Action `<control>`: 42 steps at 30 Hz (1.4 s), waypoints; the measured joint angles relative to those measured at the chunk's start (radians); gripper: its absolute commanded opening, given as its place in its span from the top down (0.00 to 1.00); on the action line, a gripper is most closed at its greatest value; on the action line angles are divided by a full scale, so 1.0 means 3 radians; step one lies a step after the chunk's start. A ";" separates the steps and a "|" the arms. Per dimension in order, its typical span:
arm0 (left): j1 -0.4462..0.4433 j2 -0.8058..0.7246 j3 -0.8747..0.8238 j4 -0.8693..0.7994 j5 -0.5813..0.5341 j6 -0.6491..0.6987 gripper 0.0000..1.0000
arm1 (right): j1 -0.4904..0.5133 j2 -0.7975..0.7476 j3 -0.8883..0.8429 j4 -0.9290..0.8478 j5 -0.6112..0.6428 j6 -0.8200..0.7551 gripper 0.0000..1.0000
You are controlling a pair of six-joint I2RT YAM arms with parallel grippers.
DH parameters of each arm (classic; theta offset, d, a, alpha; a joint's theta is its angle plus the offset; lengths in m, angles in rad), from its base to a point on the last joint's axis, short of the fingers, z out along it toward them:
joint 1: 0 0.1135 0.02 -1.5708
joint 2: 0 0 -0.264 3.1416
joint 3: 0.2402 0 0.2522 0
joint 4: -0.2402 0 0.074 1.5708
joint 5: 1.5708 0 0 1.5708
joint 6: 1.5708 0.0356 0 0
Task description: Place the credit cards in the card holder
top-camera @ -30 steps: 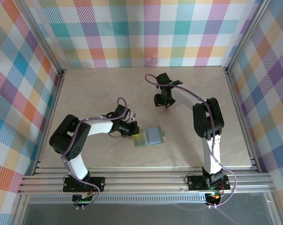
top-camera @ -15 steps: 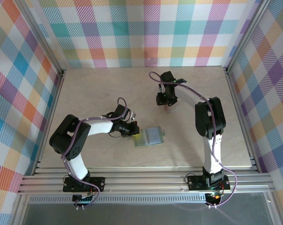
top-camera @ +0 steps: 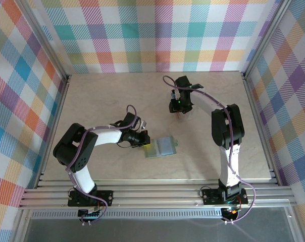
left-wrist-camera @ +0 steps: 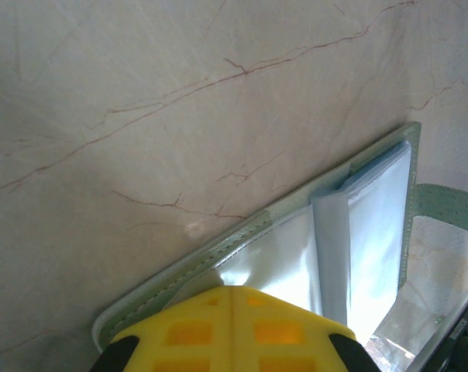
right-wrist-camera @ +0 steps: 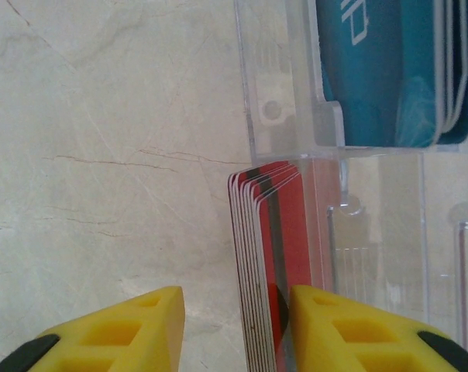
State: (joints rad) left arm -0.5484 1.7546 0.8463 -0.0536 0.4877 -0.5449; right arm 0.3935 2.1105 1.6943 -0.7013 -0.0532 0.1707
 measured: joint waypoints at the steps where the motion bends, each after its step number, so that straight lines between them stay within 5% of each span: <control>1: 0.0000 0.0000 0.0000 0.0000 0.0000 0.0000 1.00 | -0.0005 -0.0004 0.0000 0.0000 -0.0020 0.0000 0.63; 20: 0.0000 -0.0003 0.0000 -0.0001 -0.0001 0.0000 1.00 | -0.0088 -0.0121 -0.0038 0.0013 -0.0202 0.0011 0.77; 34: 0.0000 -0.0003 0.0000 -0.0001 -0.0001 0.0000 1.00 | -0.0095 -0.0121 -0.0038 0.0014 -0.0164 0.0015 0.99; 42: 0.0000 -0.0003 0.0000 -0.0001 -0.0001 0.0000 1.00 | -0.0095 -0.0145 -0.0079 0.0043 -0.0084 0.0028 1.00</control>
State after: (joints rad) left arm -0.5484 1.7538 0.8463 -0.0540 0.4873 -0.5449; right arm 0.3649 2.0670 1.6707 -0.6884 -0.0784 0.1791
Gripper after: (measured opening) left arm 0.050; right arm 0.053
